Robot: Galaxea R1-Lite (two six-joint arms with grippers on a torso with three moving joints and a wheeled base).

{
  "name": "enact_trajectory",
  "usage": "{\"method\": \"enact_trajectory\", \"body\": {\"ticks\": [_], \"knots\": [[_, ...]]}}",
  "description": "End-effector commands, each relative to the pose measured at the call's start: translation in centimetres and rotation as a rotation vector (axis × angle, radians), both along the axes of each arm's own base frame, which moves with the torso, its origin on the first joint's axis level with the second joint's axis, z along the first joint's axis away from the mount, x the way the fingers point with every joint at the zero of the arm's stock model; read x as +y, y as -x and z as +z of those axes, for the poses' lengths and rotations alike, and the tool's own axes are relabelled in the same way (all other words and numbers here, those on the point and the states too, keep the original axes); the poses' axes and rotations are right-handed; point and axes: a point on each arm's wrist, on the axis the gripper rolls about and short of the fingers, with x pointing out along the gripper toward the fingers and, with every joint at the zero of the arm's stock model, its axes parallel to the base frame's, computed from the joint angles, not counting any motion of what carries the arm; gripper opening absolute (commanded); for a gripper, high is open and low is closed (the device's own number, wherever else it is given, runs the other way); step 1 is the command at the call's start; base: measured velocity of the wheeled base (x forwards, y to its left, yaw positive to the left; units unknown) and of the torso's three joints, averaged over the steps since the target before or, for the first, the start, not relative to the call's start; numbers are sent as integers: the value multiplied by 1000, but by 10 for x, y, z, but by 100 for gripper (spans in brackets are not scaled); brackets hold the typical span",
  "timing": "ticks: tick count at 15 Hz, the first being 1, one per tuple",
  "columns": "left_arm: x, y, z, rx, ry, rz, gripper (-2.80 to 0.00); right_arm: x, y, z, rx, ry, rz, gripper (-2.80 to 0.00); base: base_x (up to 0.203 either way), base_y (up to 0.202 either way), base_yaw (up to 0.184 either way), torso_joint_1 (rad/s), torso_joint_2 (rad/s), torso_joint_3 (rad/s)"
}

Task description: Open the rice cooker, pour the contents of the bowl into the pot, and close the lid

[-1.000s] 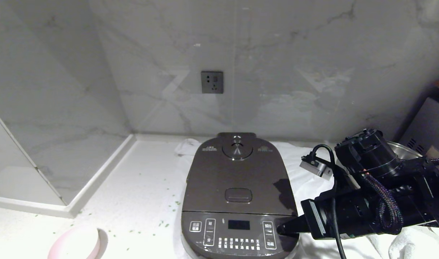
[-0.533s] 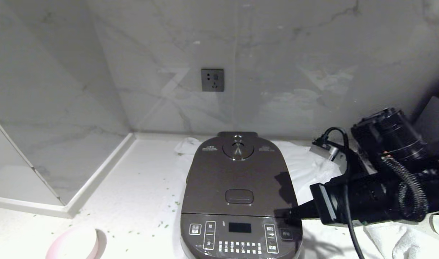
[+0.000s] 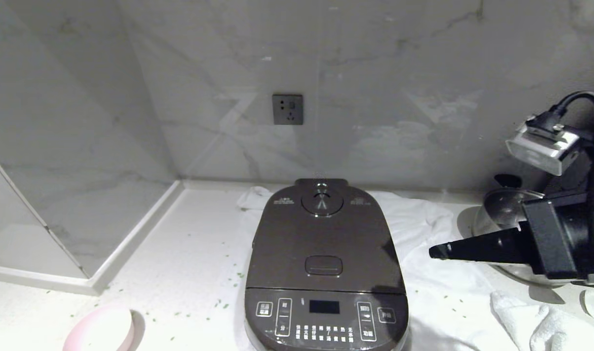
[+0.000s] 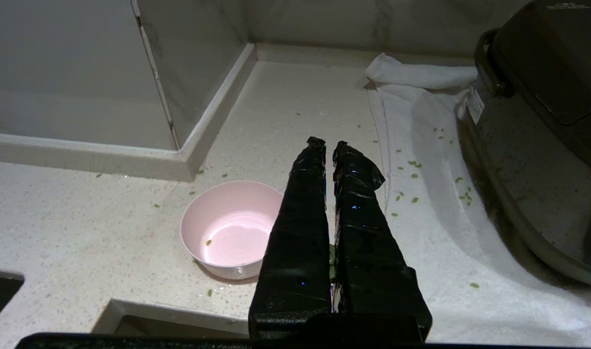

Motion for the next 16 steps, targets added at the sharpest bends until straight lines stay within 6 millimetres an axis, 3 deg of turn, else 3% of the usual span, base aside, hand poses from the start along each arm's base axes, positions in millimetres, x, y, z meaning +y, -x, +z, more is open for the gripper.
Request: {"method": "enact_trajectory", "body": {"ticks": [1,6,12,16], "knots": [[0,-1,-4,13,0,1,-280,-14,15,16,-147,38,-105,-280,0,0,0,0,0,0],[0,-1,-4,13,0,1,-280,-42,32,19,-401,366,-371,-280,0,0,0,0,0,0],[0,-1,-4,13,0,1,-280,-94,92,21,-523,508,-667,-280,0,0,0,0,0,0],[0,-1,-4,13,0,1,-280,-113,129,15,-571,594,-853,-280,0,0,0,0,0,0]]}}
